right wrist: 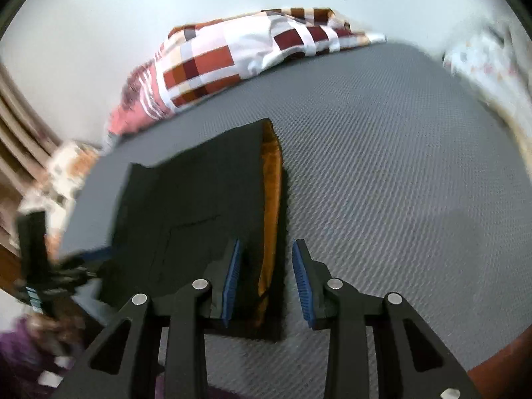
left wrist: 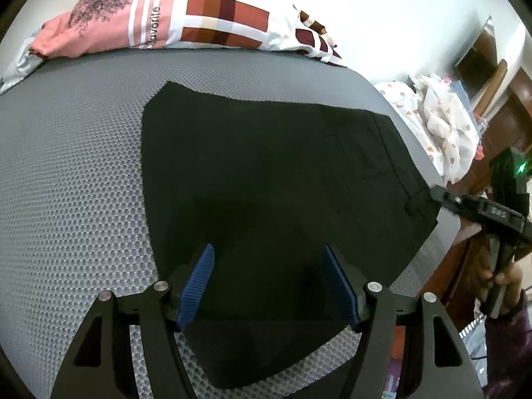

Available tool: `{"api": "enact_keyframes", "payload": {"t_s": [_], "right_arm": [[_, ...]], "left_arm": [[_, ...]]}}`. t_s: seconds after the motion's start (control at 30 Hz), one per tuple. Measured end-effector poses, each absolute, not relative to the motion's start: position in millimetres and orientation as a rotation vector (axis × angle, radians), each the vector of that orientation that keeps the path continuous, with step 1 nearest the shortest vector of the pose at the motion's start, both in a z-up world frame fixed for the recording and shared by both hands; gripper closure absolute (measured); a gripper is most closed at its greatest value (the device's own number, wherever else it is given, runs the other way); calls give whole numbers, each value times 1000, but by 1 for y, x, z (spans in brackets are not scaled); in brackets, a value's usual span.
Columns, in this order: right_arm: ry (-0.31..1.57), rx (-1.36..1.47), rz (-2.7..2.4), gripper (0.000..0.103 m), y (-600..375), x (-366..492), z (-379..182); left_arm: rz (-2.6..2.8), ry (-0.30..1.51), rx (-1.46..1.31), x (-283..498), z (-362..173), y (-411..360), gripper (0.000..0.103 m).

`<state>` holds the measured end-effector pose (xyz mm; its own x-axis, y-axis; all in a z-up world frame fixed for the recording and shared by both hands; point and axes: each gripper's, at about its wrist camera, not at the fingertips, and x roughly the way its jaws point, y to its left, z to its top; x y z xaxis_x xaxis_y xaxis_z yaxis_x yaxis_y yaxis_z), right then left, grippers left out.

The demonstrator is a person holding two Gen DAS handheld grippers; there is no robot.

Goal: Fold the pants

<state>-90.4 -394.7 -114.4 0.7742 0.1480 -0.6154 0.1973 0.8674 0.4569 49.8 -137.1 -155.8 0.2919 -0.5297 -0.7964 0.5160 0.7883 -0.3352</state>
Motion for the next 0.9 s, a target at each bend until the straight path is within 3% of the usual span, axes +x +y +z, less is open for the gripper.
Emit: {"api": "enact_keyframes", "payload": {"t_s": [0.13, 0.33, 0.77, 0.83, 0.9], "right_arm": [[625, 917, 184, 79, -427, -115, -143], [581, 1171, 358, 82, -429, -129, -169], [637, 1218, 295, 82, -428, -99, -175], [656, 1209, 285, 92, -426, -92, -176], [660, 1183, 268, 92, -422, -89, -174]], "left_arm": [[-680, 1067, -51, 48, -155, -126, 35], [-668, 1075, -85, 49, -156, -114, 35], [-669, 1076, -67, 47, -160, -116, 35], [-668, 1075, -61, 47, -162, -117, 35], [-664, 1076, -53, 49, -163, -117, 35]]}}
